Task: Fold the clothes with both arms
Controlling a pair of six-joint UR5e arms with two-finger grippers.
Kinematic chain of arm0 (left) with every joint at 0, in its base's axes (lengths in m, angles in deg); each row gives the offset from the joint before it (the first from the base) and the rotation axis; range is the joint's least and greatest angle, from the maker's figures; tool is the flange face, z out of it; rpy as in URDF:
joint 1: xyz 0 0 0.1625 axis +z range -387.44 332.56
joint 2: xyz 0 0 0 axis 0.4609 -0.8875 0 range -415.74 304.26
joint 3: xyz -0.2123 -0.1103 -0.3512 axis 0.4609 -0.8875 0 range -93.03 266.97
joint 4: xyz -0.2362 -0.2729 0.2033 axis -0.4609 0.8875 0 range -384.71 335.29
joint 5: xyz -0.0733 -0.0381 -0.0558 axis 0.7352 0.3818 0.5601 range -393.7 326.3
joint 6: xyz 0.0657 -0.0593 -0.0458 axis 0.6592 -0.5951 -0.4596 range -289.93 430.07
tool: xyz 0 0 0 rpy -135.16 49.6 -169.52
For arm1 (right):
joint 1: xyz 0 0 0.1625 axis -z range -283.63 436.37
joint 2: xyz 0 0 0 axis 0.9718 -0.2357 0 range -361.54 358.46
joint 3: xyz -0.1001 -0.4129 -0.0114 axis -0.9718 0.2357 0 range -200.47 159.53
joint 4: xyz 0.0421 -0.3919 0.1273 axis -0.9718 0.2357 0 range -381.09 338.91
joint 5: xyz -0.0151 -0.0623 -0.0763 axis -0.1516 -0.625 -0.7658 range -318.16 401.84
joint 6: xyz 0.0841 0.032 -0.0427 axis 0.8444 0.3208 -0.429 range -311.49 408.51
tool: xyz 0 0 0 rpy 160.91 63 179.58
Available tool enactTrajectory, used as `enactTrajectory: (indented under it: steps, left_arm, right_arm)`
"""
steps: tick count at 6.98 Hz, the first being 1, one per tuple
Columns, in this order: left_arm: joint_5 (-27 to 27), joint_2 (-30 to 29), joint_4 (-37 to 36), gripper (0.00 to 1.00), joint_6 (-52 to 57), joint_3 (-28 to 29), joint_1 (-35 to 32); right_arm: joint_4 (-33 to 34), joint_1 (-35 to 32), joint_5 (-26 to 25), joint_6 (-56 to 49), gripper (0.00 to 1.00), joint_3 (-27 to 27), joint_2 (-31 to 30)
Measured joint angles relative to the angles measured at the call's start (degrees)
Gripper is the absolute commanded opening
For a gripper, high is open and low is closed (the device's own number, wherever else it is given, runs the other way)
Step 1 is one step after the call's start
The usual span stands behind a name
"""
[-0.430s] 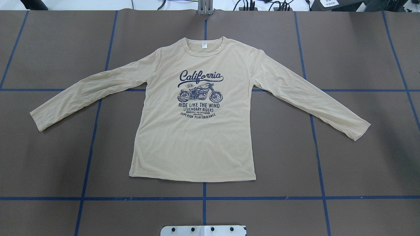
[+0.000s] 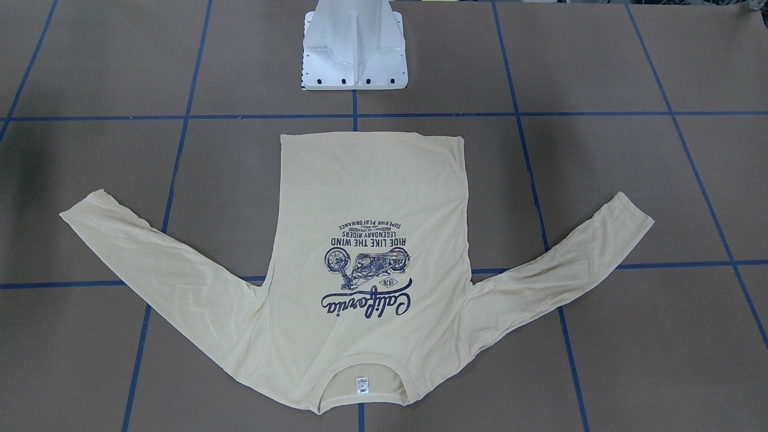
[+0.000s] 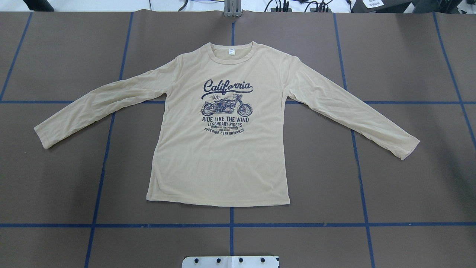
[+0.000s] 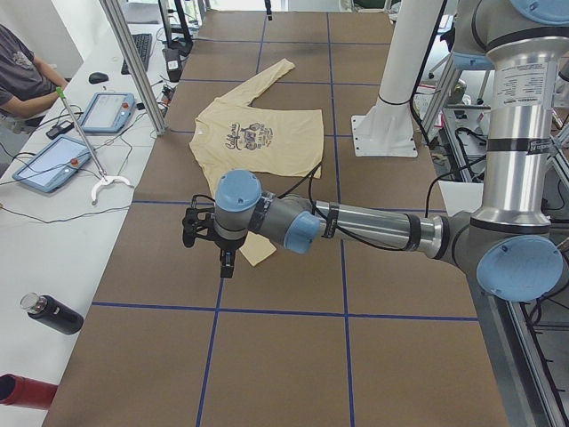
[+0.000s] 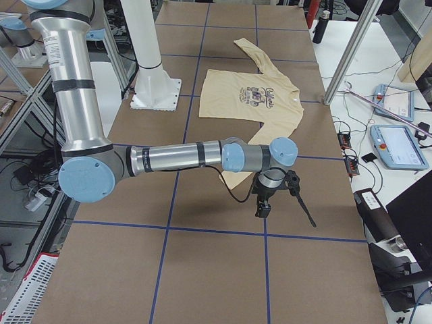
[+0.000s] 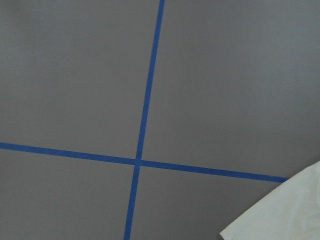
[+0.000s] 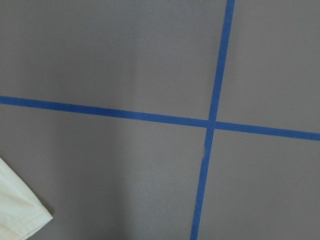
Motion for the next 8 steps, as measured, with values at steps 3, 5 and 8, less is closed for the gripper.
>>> enactTrajectory:
  steps: [3, 5, 8]
  left_arm:
    - [2.09, 0.1, 0.79, 1.0, 0.3, 0.67, 0.2]
    - [3.24, 0.33, 6.29, 1.0, 0.18, 0.36, 1.8]
    - [5.62, 1.11, 10.04, 1.0, -0.03, -0.27, 2.94]
  right_arm:
    - [-0.54, 0.62, 4.0, 0.29, 1.0, -1.37, -0.43]
    - [-4.53, 4.38, 7.02, 7.94, 1.0, -2.29, -0.86]
    - [-29.62, 16.16, 3.44, 41.58, 0.98, -1.97, -5.25]
